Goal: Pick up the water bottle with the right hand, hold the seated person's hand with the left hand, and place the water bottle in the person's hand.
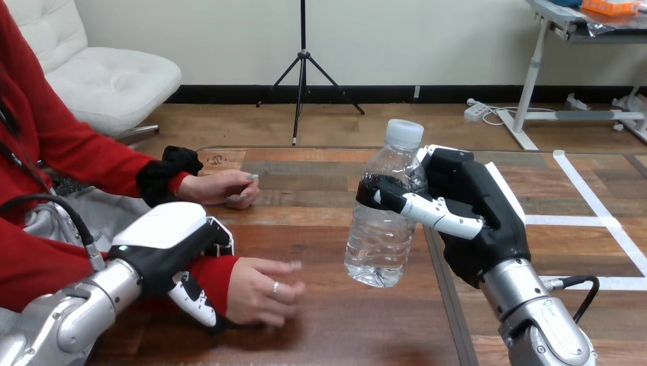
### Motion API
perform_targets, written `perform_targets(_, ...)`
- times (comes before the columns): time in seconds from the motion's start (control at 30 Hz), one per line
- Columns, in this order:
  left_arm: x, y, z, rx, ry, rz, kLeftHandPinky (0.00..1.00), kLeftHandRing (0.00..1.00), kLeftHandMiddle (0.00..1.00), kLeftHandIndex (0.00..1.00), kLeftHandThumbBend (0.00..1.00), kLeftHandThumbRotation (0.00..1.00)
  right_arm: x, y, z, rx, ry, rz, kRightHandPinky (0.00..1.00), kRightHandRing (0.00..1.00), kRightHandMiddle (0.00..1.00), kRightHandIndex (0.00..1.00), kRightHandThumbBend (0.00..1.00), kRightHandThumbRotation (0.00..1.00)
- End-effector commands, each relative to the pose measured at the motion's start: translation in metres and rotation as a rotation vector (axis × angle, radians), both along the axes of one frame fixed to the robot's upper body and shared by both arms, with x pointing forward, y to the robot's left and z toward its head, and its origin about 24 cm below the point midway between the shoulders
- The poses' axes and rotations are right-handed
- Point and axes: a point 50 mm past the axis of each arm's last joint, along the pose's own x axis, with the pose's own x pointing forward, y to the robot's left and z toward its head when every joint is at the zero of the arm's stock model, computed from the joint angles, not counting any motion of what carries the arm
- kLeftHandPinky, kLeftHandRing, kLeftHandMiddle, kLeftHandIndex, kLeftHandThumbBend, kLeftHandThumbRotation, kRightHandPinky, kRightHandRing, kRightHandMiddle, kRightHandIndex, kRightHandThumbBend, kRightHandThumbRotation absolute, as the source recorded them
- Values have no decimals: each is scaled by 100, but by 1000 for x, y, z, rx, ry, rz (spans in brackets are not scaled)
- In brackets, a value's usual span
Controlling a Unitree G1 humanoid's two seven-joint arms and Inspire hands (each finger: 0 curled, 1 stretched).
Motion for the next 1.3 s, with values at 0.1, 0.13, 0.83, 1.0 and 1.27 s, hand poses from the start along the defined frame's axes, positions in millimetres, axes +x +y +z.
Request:
perform_targets(0.1,16,-19,54,-102,-205,-67,22,28,35,37,95,0,20,11,32,10,-155,20,12,15,20,23,64,0)
perform_targets(0.13,16,-19,55,-106,-210,-72,22,28,35,37,95,0,20,11,31,2,-158,19,12,16,20,23,64,0)
perform_targets(0.83,9,-36,85,-174,-270,-139,21,27,35,37,96,0,33,25,11,-1,-116,35,13,17,22,25,66,0)
perform_targets(1.0,7,-40,93,-191,-295,-163,21,27,35,37,97,0,35,29,6,19,-95,36,14,17,22,25,66,0)
perform_targets(1.27,5,-43,100,-189,-317,-182,22,27,35,37,98,0,37,35,-1,-3,-88,37,15,18,23,25,66,0)
